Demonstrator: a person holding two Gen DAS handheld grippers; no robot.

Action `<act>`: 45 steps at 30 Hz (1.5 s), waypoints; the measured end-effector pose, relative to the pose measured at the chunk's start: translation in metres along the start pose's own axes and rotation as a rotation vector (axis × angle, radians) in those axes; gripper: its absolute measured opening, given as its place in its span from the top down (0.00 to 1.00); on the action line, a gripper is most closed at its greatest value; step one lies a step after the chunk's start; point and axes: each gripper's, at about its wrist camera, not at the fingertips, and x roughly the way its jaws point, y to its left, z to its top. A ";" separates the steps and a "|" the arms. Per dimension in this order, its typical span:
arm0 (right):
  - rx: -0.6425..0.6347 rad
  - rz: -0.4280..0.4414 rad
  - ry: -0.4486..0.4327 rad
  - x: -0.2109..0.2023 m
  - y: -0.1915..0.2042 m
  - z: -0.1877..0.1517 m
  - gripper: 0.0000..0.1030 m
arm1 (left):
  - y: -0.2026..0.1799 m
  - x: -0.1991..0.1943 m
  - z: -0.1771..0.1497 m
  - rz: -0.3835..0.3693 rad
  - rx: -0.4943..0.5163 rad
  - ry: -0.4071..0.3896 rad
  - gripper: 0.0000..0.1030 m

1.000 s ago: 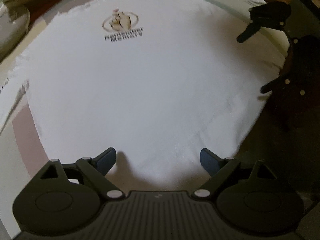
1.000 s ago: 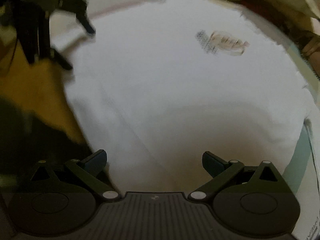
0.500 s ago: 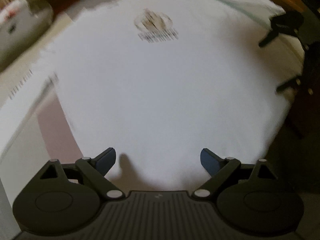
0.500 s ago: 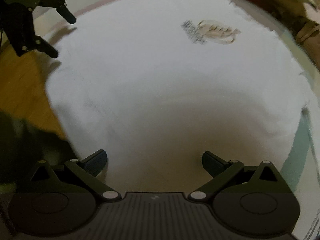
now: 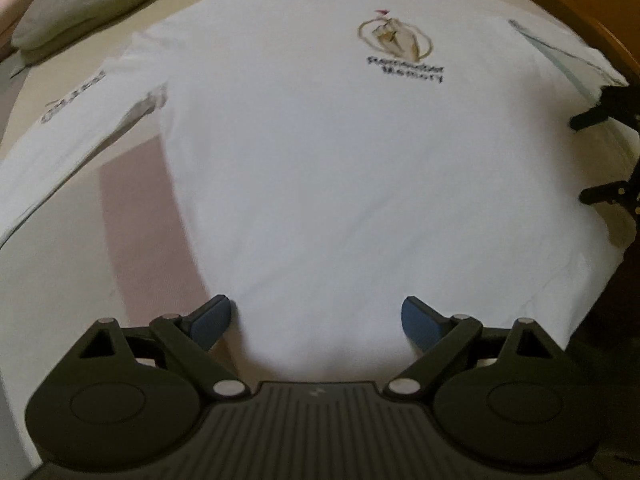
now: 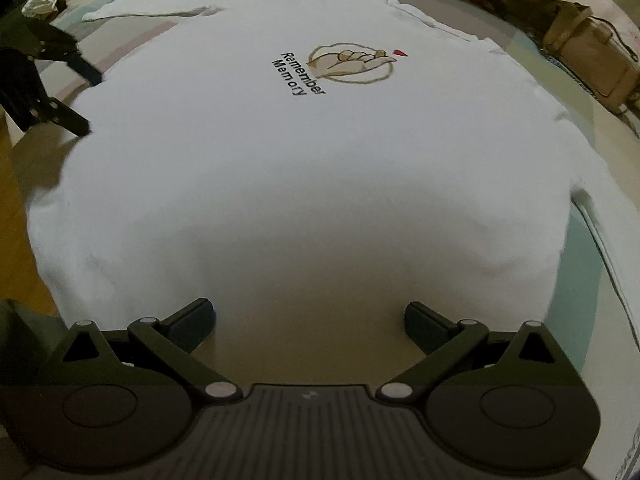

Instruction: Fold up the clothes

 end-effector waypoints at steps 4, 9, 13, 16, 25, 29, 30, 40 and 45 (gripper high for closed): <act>0.010 -0.013 -0.005 -0.007 0.005 -0.005 0.00 | 0.003 -0.010 0.021 0.041 -0.030 -0.064 0.11; 0.124 -0.014 -0.018 -0.010 -0.018 0.026 0.00 | 0.004 -0.001 0.067 0.041 -0.020 -0.190 0.11; 0.115 -0.122 -0.123 -0.006 -0.046 0.052 0.00 | -0.005 0.018 0.094 0.049 0.016 -0.248 0.11; 0.162 -0.153 -0.160 0.016 -0.069 0.070 0.00 | -0.019 0.033 0.102 0.060 0.064 -0.261 0.11; 0.193 -0.150 -0.149 0.017 -0.073 0.044 0.00 | -0.017 0.045 0.088 0.053 0.001 -0.189 0.10; 0.182 -0.179 -0.132 0.011 -0.070 0.028 0.00 | -0.008 0.034 0.072 0.085 -0.073 -0.149 0.10; 0.190 -0.185 -0.134 0.011 -0.069 0.026 0.00 | -0.007 0.030 0.071 0.094 -0.085 -0.150 0.10; 0.229 -0.230 -0.131 0.013 -0.063 0.027 0.00 | 0.007 0.056 0.129 0.127 -0.114 -0.262 0.10; 0.235 -0.226 -0.105 0.014 -0.065 0.031 0.00 | 0.029 0.061 0.117 0.128 -0.258 -0.202 0.10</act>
